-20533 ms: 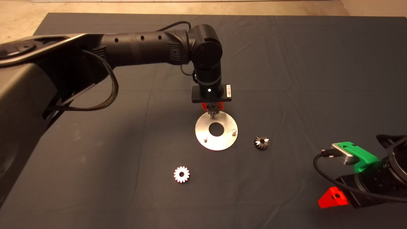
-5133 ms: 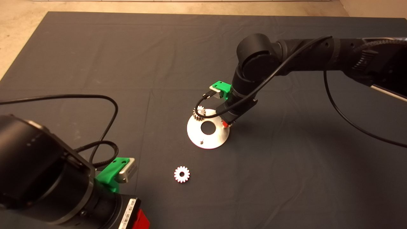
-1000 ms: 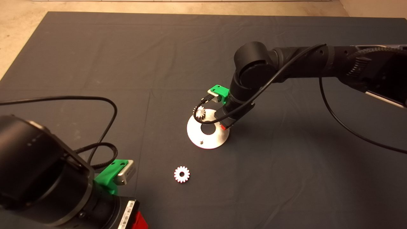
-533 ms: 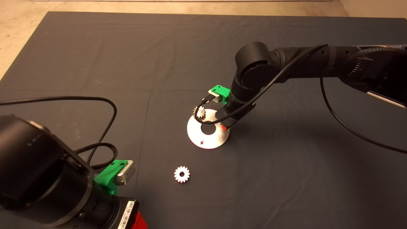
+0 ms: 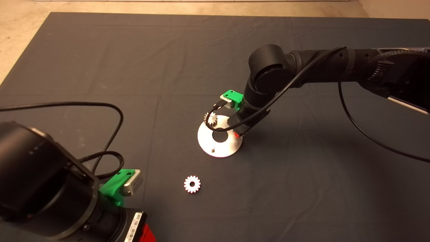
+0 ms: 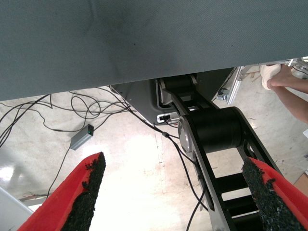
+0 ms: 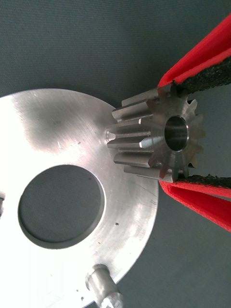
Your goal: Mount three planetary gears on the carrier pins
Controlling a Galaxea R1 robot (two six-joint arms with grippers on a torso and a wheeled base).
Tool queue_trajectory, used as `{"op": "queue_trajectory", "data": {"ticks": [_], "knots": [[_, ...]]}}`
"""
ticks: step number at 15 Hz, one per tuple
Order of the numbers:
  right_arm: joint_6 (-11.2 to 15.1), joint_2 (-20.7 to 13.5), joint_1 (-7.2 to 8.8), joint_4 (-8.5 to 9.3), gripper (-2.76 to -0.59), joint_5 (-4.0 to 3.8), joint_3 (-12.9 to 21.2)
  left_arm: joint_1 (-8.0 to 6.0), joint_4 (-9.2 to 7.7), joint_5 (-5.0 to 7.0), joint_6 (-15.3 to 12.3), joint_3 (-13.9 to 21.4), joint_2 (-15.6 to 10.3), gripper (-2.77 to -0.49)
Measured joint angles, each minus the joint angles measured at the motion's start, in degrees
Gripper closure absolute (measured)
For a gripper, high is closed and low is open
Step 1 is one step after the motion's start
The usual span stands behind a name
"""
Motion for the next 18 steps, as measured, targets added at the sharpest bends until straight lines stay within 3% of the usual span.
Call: {"op": "queue_trajectory", "data": {"ticks": [18], "knots": [[0.4, 0.3, -0.73, -1.54, -1.04, -0.39, 0.1, 0.00, 0.00, 0.00, 0.0, 0.2, 0.2, -2.02]]}}
